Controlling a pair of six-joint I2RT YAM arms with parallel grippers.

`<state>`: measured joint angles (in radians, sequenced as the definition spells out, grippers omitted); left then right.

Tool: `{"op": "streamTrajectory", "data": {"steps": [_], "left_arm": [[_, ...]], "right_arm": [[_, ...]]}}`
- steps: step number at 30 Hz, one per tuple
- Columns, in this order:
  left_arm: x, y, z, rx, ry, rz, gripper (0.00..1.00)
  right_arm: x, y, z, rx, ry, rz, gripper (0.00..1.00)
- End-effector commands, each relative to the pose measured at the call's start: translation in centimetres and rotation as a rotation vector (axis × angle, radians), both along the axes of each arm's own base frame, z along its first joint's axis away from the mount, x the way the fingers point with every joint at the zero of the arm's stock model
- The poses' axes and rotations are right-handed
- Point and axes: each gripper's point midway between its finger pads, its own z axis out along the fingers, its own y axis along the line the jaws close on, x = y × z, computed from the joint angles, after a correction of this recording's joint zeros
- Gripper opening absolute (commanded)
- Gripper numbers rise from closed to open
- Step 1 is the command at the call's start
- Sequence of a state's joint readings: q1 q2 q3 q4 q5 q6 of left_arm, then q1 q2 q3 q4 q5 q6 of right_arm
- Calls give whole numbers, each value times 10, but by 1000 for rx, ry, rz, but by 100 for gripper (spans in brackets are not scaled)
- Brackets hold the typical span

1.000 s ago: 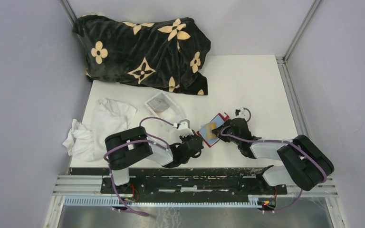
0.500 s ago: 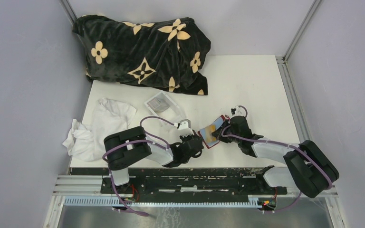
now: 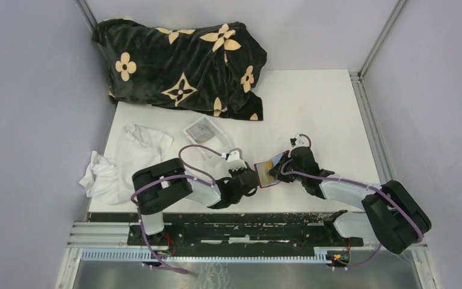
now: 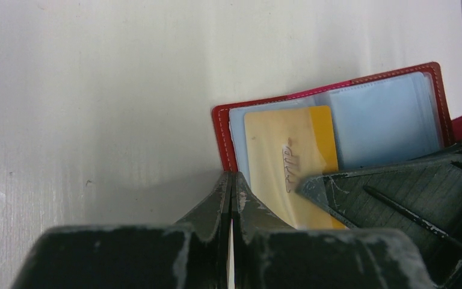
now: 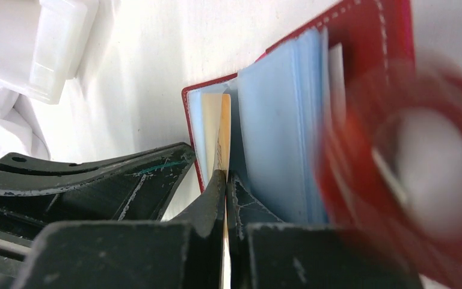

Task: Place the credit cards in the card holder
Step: Insert the credit card into the card holder.

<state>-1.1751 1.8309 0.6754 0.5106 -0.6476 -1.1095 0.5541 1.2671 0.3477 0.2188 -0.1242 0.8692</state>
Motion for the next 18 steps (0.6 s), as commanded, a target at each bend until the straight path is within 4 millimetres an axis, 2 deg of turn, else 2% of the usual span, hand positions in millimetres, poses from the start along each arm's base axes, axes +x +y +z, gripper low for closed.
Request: {"op": "streamTrajectory", "data": {"steps": [1,10,12,14,18], "left_arm": [[-27,69,-82,374,162,-42,3],[-22,69,-80,374,156,-36,3],[-22,69,-81,375,156,-39,3],[-23,69,-81,376,158,-40,3],[-24,73,-80,370,157,-37,3]], "right_arm": [[-44,-19,-39,-127,173,76,1],[-45,-20,-41,-144,190,94,1],[-45,-20,-42,-149,199,98,8],[-45,-22,-42,-161,196,95,20],[-40,-29,-33,-201,164,77,33]]}}
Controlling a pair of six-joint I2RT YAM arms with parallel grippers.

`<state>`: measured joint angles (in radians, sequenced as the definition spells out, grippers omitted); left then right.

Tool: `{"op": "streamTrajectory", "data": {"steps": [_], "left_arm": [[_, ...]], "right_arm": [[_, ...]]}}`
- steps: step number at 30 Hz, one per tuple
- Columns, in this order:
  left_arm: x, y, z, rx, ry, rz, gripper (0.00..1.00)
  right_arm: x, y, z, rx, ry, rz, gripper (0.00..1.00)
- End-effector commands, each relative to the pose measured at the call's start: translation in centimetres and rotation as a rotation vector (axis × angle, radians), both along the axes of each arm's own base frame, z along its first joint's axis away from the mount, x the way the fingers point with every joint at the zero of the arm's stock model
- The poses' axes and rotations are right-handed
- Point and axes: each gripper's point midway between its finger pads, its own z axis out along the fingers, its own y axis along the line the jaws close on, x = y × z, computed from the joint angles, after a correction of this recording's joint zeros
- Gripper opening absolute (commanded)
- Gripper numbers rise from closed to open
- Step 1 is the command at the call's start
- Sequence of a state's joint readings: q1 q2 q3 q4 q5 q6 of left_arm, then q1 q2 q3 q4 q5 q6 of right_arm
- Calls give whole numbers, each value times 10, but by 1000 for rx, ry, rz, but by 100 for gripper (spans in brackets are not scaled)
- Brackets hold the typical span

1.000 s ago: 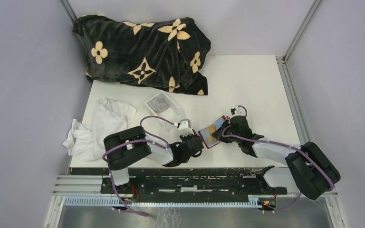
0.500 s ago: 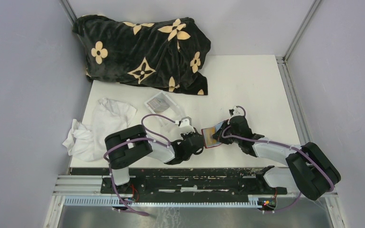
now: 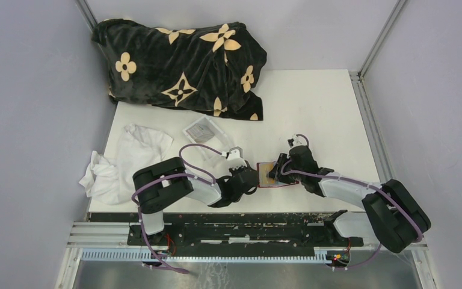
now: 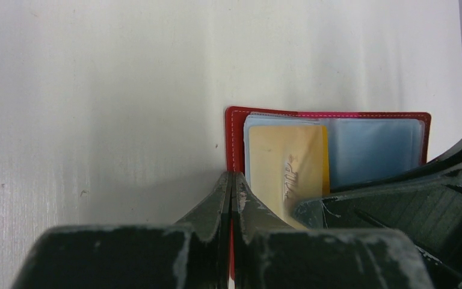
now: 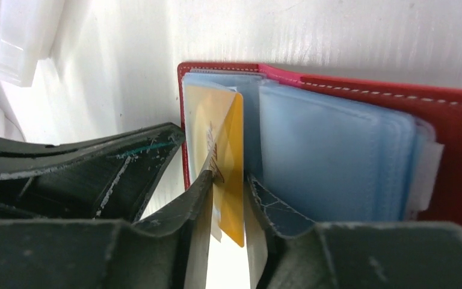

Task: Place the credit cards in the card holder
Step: Insert the credit card into the card holder.

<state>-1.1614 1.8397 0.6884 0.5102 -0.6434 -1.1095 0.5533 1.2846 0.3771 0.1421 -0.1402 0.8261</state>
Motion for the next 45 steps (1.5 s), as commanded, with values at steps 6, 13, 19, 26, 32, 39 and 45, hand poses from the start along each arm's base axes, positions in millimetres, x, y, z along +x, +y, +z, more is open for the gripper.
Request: {"op": "streamTrajectory", "data": {"steps": [6,13,19,26,32,39,45], "left_arm": [[-32,78,-82,369,159,-44,3],[-31,78,-78,362,152,-45,3],[-32,80,-77,361,149,-44,3],[-33,80,-76,356,148,-47,3],[-33,82,-76,355,148,-41,3],[-33,85,-76,362,145,-38,3],[-33,92,-77,366,148,-21,3]], "right_arm": [[-23,-36,-3,-199,56,11,40],[-19,-42,12,-215,18,-13,41],[-10,-46,26,-214,-45,-52,37],[8,-38,35,-224,-72,-42,11],[17,-28,25,-224,-47,-23,3],[20,-16,14,-207,-27,-1,1],[23,-6,12,-205,-26,17,1]]}}
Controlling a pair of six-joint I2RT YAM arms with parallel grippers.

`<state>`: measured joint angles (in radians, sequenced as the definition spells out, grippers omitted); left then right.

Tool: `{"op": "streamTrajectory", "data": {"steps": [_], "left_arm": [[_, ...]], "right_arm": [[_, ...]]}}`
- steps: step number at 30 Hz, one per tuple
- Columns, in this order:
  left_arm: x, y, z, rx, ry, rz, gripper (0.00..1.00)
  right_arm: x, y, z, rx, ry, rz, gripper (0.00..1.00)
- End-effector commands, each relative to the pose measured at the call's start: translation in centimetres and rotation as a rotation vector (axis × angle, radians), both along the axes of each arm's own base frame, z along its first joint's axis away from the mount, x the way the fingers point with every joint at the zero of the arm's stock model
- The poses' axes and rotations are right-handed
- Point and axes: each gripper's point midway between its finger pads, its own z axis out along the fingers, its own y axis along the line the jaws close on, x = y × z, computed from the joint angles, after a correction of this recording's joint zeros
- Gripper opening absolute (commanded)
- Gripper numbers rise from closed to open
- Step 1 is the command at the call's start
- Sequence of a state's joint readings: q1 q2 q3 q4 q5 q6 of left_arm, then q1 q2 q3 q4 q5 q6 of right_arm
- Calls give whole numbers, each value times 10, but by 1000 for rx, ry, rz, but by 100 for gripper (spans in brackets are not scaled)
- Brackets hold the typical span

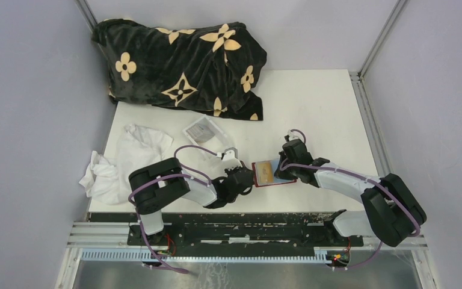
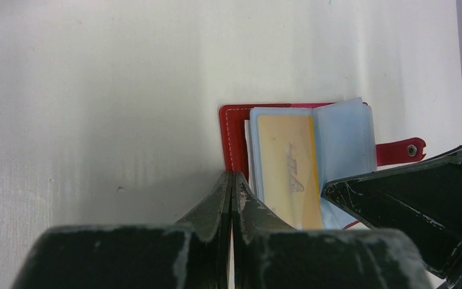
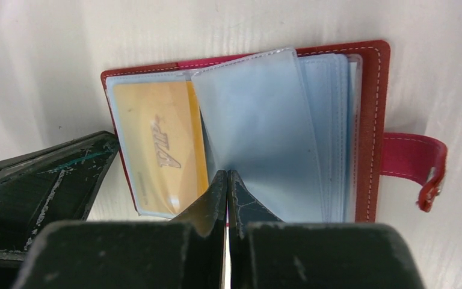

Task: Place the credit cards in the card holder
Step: Insert the credit card into the card holder.

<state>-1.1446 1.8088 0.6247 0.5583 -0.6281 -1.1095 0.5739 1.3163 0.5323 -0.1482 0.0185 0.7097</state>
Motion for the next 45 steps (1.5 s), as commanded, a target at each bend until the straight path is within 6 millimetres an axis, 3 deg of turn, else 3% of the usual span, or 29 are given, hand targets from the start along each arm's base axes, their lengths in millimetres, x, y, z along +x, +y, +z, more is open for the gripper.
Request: {"op": "streamTrajectory", "data": {"steps": [1,17,22,25,30,38,45], "left_arm": [[-31,81,-76,386,147,-22,3],[-11,129,-66,382,152,93,3],[-11,132,-62,373,148,97,3],[-10,130,-55,355,135,96,9],[-2,127,-25,320,74,105,25],[17,121,43,278,-47,137,36],[19,156,87,281,-140,257,47]], "right_arm": [[16,21,13,47,-51,23,1],[20,31,19,36,-65,43,2],[26,38,29,49,-92,54,6],[31,41,41,39,-124,63,10],[44,48,69,-4,-193,100,22],[72,62,118,-64,-335,160,34],[105,98,155,-140,-429,261,39]]}}
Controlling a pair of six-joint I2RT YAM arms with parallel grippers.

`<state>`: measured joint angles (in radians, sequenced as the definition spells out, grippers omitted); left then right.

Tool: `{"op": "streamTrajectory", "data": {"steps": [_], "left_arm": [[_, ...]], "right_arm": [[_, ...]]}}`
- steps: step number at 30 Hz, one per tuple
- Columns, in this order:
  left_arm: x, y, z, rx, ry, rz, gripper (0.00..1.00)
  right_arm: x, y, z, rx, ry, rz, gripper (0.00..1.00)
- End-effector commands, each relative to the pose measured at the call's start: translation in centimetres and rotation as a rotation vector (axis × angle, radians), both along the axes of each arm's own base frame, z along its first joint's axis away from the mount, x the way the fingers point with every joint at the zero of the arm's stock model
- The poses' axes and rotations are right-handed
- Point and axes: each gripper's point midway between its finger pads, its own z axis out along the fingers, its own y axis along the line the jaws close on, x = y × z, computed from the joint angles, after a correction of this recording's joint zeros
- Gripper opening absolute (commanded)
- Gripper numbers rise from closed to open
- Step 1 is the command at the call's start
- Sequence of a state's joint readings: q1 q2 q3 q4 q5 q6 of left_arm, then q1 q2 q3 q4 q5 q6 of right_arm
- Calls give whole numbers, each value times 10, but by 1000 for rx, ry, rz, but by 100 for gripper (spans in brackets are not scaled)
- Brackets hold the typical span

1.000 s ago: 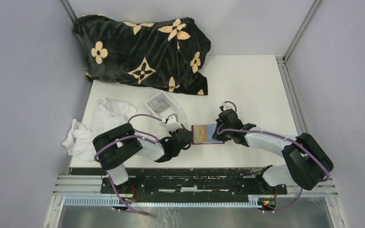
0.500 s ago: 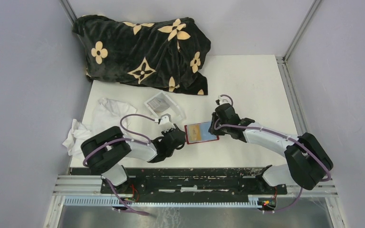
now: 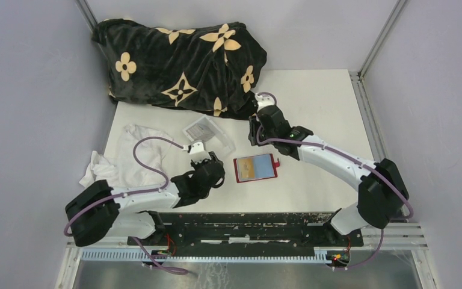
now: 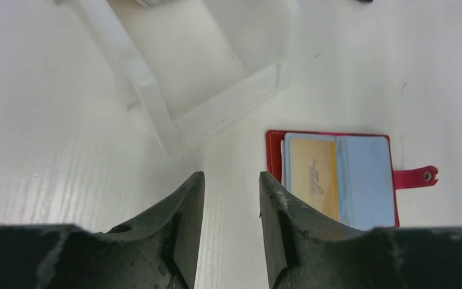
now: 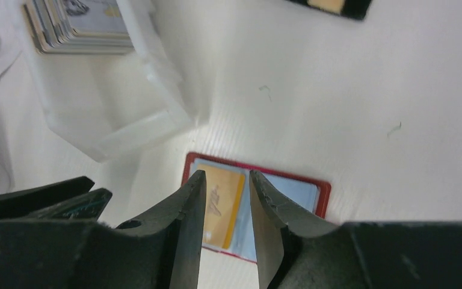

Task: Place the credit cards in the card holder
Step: Insert the credit card into the card holder, then pick up the credit card from the storage box.

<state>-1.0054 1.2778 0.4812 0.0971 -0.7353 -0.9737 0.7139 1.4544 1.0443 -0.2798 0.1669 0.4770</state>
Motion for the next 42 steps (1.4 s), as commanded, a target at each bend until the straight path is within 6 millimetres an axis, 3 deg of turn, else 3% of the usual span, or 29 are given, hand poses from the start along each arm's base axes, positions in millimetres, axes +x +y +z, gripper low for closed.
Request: {"op": "streamTrajectory", "data": {"steps": [1,7,13,20,30,42], "left_arm": [[7,37,34,81,-99,114,49],[2,78,55,60,-159,257,64],[-3,103,59,-12,-191,316,64],[1,124,53,-26,-182,369,62],[18,125,37,-44,-136,380,61],[39,135,35,-41,-114,400,60]], "right_arm": [[29,27,37,-51,-116,65,39],[45,78,58,-58,-125,159,39],[56,127,46,-88,-75,184,40],[58,180,20,-122,-41,292,45],[76,205,5,-160,-45,365,48],[111,215,-16,-51,25,372,49]]}}
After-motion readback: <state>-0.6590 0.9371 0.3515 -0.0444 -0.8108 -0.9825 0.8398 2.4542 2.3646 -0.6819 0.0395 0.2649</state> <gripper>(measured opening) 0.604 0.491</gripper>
